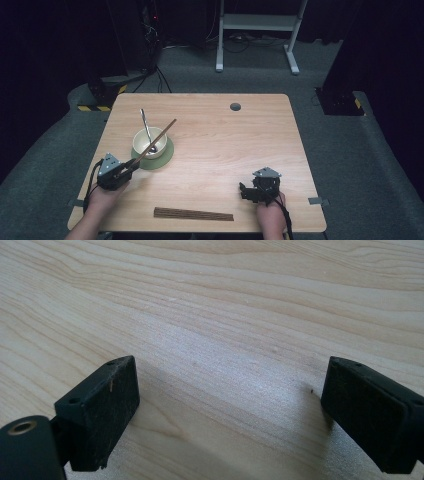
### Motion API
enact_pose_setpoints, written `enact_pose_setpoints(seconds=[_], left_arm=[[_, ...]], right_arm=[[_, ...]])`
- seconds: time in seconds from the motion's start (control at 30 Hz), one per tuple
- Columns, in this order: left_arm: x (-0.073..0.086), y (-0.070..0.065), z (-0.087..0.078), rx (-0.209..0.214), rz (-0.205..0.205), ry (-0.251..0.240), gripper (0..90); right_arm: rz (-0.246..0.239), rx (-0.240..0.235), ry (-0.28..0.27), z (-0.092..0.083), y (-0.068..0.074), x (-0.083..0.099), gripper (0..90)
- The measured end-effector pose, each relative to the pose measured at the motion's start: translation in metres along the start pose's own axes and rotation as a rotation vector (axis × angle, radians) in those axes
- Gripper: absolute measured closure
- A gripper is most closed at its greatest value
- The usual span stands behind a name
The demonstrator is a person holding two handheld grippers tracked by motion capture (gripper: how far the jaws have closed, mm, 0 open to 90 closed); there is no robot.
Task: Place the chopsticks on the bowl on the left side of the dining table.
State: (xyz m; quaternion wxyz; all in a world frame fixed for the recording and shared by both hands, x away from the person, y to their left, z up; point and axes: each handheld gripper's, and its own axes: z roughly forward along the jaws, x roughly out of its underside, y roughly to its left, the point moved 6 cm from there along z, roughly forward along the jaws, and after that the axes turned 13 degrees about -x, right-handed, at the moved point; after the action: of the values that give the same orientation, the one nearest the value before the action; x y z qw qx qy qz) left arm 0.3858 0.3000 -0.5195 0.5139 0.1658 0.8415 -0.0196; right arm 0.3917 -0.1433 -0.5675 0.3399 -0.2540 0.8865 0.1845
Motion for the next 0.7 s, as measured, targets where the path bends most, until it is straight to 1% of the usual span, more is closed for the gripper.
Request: enact_pose_setpoints(seconds=[0.1,0.17,0.4,0.5,0.57,0.7], left_arm=[[-0.0004,0.0,-0.0021,0.005,0.002,-0.003,76.1],[-0.0005,0.0012,-0.0026,0.01,-0.007,-0.003,76.1],[0.0,0.0,-0.0015,0.024,-0.01,-0.003,76.0],[0.0004,-0.001,0.0005,0.029,0.004,0.0,76.0],[-0.0004,-0.0014,0.0004,0.033,0.0,-0.002,76.0],[-0.0011,-0.0014,0.0002,0.041,0.005,-0.007,75.7]], right_arm=[[0.0,0.002,0.001,-0.0002,0.0,0.0002,8.1],[-0.002,0.002,0.001,-0.0002,0.0,0.0002,8.1],[0.0,0.001,0.001,-0.0002,0.0001,0.0002,8.1],[0.001,0.001,0.001,-0.0002,0.0003,0.0002,8.1],[0.003,0.006,0.001,-0.0005,0.0004,0.0004,8.2],[0.004,0.005,0.001,-0.0004,0.0004,0.0004,8.1]])
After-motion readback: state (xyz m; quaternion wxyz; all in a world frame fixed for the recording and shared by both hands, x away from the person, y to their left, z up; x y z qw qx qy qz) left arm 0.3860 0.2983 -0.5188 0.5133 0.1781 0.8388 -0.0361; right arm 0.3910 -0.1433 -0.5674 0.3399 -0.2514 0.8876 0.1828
